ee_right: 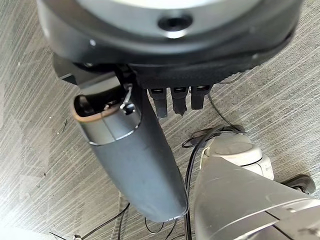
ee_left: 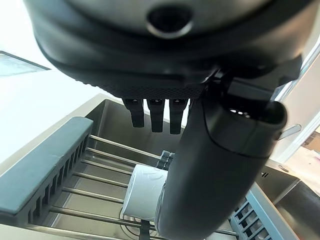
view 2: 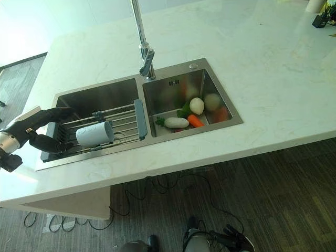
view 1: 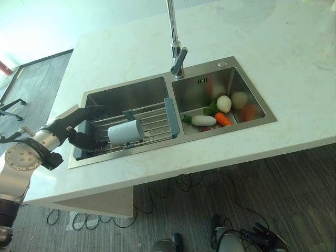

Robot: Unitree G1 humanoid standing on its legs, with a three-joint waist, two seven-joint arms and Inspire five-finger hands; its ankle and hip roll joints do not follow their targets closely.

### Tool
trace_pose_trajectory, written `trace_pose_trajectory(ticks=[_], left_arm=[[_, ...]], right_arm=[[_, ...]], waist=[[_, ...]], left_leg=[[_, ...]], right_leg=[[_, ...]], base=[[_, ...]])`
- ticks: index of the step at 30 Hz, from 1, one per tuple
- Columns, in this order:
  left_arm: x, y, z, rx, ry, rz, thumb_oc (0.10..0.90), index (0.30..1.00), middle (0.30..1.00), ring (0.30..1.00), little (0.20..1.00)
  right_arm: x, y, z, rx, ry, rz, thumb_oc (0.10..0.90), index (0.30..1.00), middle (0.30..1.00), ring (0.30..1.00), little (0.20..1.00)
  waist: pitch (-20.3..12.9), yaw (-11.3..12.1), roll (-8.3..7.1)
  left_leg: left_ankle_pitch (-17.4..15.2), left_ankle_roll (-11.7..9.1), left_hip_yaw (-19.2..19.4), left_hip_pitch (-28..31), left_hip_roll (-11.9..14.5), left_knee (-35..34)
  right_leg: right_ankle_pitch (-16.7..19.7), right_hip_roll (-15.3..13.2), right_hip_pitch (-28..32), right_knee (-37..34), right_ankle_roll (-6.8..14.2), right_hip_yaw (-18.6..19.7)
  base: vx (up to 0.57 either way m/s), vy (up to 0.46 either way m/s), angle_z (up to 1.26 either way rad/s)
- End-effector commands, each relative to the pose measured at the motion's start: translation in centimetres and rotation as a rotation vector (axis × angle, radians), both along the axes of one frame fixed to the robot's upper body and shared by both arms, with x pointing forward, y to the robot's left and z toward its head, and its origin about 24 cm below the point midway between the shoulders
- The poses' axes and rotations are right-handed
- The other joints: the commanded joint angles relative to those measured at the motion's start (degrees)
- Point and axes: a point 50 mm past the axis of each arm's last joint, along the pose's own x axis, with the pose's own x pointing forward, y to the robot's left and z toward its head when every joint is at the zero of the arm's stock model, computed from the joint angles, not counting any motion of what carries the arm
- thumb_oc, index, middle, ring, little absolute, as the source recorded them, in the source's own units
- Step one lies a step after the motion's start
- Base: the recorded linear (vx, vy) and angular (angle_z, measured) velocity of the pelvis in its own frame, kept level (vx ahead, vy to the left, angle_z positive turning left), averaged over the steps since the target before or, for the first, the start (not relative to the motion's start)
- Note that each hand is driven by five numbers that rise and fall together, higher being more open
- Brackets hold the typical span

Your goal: Place the dishes in the dishwasher.

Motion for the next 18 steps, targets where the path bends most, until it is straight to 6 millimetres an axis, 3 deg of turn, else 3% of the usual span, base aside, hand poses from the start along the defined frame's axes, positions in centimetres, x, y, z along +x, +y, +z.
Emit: trace_pose_trajectory(ticks=[1,8,18], left_arm=[[0.6,-0.1,5.4,0.102,-0.211,0.013,0.800,0.900,0.900,0.900,0.900],[0.8,-0.1,4.8,0.235,-0.165,0.024,0.800,0.900,0.900,0.900,0.900],[1.2,0.4,3.8,0.223,-0.148,0.068,0.800,0.900,0.900,0.900,0.900]], right_arm=[[0.9,-1.0,1.0,-0.026,-0.085,0.000,0.800,0.900,0.900,0.900,0.900],[1.4,-1.1,1.2,-0.036,-0.103,0.006,0.800,0.900,0.900,0.900,0.900],[1.2,-1.7,1.4,-0.054,-0.099,0.000,0.800,0.900,0.900,0.900,0.900]], waist=[[-1.99,-1.17,-0.29],[-1.69,-1.89,-0.09],[-0.46,-3.06,-0.14]], left_leg=[[-4.51,-0.70,-3.70,-4.08,0.65,2.64],[-4.58,-0.62,-3.53,-4.17,0.38,2.64],[-4.41,-0.61,-3.21,-4.62,0.16,2.64]], right_leg=[[-8.47,-6.00,4.77,0.16,10.92,2.37],[-8.37,-5.80,4.42,0.16,10.94,2.84],[-8.05,-5.74,3.69,0.16,10.97,3.51]], base=[[0.00,0.000,0.00],[0.00,0.003,-0.01],[0.01,0.011,-0.04]])
